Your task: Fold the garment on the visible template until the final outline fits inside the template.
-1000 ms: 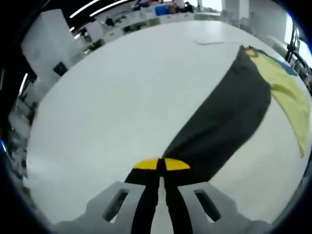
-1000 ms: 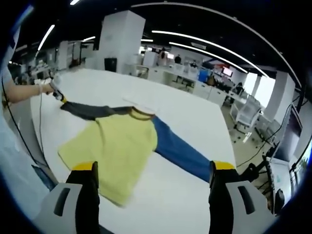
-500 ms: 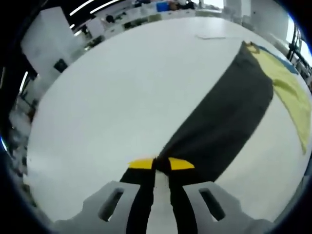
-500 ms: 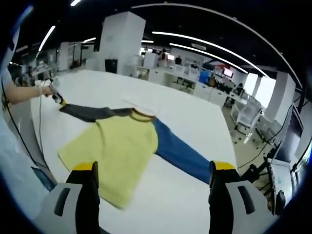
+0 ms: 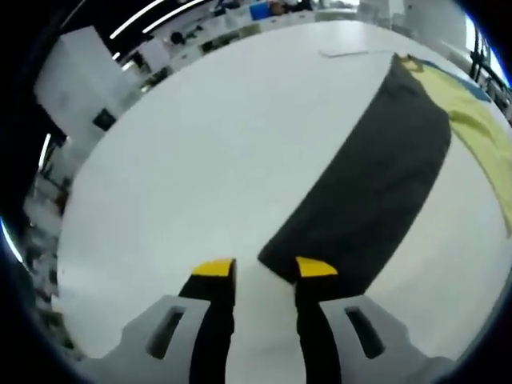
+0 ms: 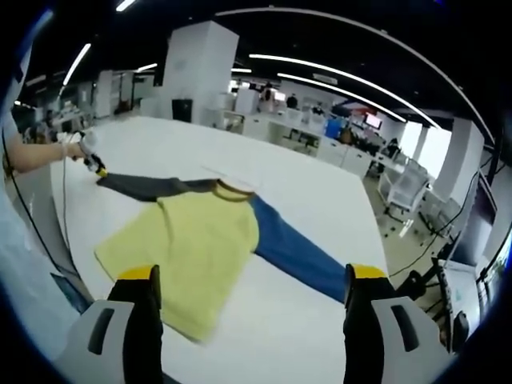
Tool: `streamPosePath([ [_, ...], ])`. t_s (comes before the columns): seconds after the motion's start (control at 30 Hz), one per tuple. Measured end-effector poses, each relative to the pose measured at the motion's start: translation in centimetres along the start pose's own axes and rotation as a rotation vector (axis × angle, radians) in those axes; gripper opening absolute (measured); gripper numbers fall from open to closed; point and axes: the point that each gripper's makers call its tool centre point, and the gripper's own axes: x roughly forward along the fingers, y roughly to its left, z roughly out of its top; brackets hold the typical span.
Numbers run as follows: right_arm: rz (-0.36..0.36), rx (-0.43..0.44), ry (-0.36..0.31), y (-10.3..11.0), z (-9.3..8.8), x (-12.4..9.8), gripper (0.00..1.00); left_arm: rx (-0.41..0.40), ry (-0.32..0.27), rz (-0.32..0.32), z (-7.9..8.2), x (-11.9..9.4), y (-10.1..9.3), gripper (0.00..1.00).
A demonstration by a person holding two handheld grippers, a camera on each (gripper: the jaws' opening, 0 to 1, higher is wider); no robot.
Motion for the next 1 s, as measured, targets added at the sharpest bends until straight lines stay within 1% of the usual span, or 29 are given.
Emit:
streamPosePath([
  [0.03, -0.001, -0.003, -0.001, 0.0, 0.1, 0.0, 0.95, -0.007, -0.003, 0.004, -0.1, -0.1, 0.1, 0.27],
  [0.13, -0.001, -0.002, -0.014, 0.1, 0.4, 0.0, 0.95, -0.018, -0.006, 0.025, -0.3, -0.3, 0.6, 0.36],
  [0.2, 0.002, -0.004, -0.019, 0.2, 0.4, 0.0, 0.96, -0.013, -0.01, 0.04, -0.4, -0.5, 0.8, 0.43],
  [0.23, 0.003, -0.009, -0.018, 0.1, 0.4, 0.1, 0.96, 0.003, -0.017, 0.056, -0.4, -0.8, 0.9, 0.47],
  [0.27, 0.003, -0.012, -0.019, 0.1, 0.4, 0.1, 0.96, 0.002, -0.019, 0.051, -0.4, -1.1, 0.7, 0.51],
  [0.33, 0.002, -0.013, -0.031, 0.0, 0.6, 0.2, 0.97, -0.01, -0.024, 0.031, -0.3, -1.4, 0.2, 0.53],
  [0.4, 0.005, -0.015, -0.043, 0.0, 0.9, 0.2, 0.97, -0.013, -0.041, 0.035, -0.2, -2.1, 0.1, 0.53],
  [0.47, 0.006, -0.02, -0.051, 0.0, 1.0, 0.1, 0.97, -0.019, -0.056, 0.035, 0.1, -2.7, 0.0, 0.58],
  [0.53, 0.01, -0.022, -0.061, 0.1, 1.1, 0.0, 0.97, -0.061, -0.127, 0.008, 1.6, -3.8, -0.9, 0.62],
  [0.63, 0.013, -0.02, -0.072, -0.2, 1.1, 0.1, 0.98, -0.092, -0.18, -0.01, 2.9, -5.3, -1.7, 0.63],
  [0.67, 0.013, -0.019, -0.075, -0.2, 1.1, 0.1, 0.99, -0.088, -0.193, -0.02, 3.4, -5.9, -2.1, 0.65],
  [0.8, 0.017, -0.017, -0.092, -0.3, 1.0, 0.1, 1.0, -0.081, -0.232, -0.019, 4.7, -7.4, -3.0, 0.7],
  [0.93, 0.031, -0.016, -0.104, -0.2, 0.9, 0.0, 1.0, -0.067, -0.258, -0.018, 5.9, -8.8, -4.2, 0.73],
  [1.0, 0.037, -0.032, -0.101, -0.2, 0.8, 0.0, 1.0, -0.053, -0.281, -0.023, 6.5, -9.5, -4.9, 0.74],
])
